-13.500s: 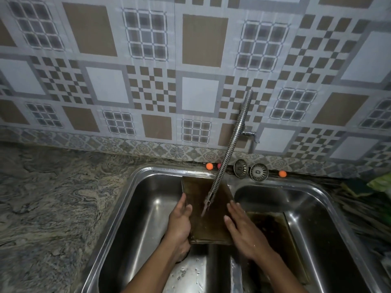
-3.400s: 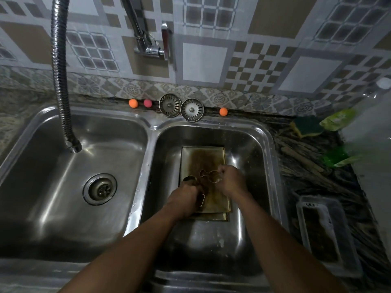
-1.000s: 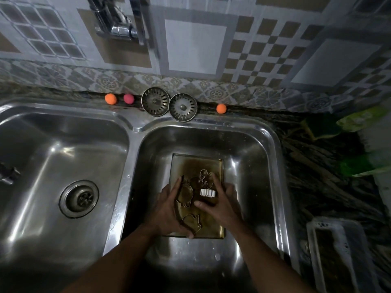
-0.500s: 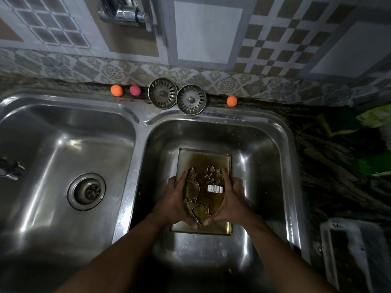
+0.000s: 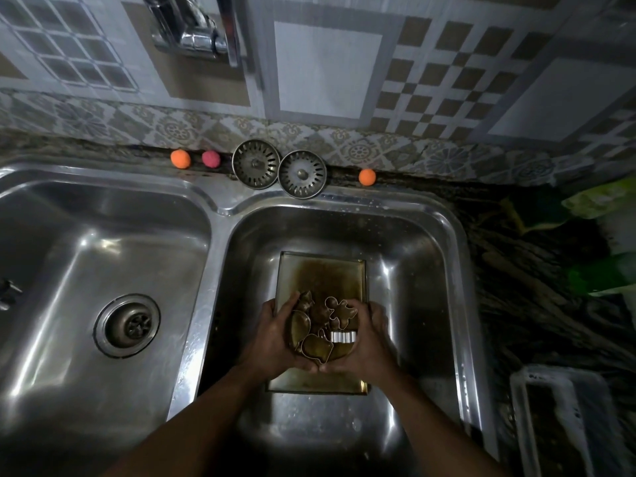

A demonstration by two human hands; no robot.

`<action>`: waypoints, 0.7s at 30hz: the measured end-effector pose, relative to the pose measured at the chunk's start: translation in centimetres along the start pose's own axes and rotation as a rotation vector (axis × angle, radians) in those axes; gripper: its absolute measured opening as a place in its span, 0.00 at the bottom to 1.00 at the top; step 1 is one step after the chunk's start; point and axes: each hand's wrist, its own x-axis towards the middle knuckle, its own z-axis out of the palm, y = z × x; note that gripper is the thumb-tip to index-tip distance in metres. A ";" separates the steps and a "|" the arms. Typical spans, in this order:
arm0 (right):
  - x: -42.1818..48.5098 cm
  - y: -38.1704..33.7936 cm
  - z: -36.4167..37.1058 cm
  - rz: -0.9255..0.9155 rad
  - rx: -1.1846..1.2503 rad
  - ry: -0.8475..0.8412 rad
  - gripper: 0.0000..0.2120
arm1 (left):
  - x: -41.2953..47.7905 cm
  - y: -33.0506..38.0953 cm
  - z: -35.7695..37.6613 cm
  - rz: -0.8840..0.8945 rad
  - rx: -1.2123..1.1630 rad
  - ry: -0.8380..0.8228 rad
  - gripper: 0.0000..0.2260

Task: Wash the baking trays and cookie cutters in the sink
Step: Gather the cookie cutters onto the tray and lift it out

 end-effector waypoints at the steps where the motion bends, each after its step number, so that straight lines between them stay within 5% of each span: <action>1: -0.1 0.0 0.0 -0.017 0.038 0.016 0.57 | -0.1 0.0 0.1 0.005 -0.016 0.010 0.67; 14: -1.0 -0.6 1.5 -0.143 0.311 0.190 0.50 | -1.5 1.3 -1.2 0.043 -0.026 0.101 0.65; 21: -1.7 -3.2 -1.3 -0.285 0.271 0.345 0.51 | -3.1 5.3 -4.1 0.161 0.027 0.237 0.52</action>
